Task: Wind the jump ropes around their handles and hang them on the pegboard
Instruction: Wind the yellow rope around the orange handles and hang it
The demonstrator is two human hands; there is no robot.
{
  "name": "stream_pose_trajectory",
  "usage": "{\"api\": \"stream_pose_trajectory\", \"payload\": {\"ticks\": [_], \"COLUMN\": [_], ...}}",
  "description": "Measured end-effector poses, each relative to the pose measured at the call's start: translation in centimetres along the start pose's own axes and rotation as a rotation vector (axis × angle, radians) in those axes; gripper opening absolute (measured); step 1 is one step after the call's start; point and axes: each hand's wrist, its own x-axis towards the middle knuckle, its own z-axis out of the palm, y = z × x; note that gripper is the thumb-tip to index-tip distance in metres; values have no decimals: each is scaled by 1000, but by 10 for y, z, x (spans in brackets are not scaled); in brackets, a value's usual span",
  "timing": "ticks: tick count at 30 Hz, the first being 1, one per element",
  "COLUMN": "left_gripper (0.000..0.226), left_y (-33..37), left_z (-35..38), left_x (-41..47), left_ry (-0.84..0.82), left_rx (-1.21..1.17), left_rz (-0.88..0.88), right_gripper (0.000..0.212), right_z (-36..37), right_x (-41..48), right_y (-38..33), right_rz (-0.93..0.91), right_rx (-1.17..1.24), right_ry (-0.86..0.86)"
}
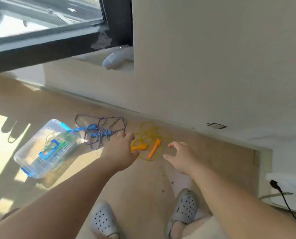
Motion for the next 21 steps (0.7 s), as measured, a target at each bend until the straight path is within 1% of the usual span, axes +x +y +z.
{"api": "stream_pose_trajectory", "payload": {"ticks": [4,8,10,13,15,17,21], "left_gripper": [51,56,58,64,70,77,81], "left_y": [-29,-55,-68,-87,-95,-98,-98], "left_z": [76,140,168,202,218,231,255], "left_x": [67,125,149,178,193,203,208], "left_ry": [-95,-164,-200,-244,-274,-323,-444], "left_rx": [90,104,136,195,239,283,363], "left_rz": [-7,-29,-11,24,71,137,223], "right_gripper": [50,51,52,55,68,79,85], "right_z": [58,107,127,149,157,163,172], "right_x": [82,154,186,230,254,275,294], "right_y": [33,64,77,90,93,94,99], "right_rz": [31,55,61,19,-31,-48,-56], "right_rx": [-30,-49,-74,-184,-272,-340,-429], "right_ry": [-57,-75,-37,104,146,101,-43]}}
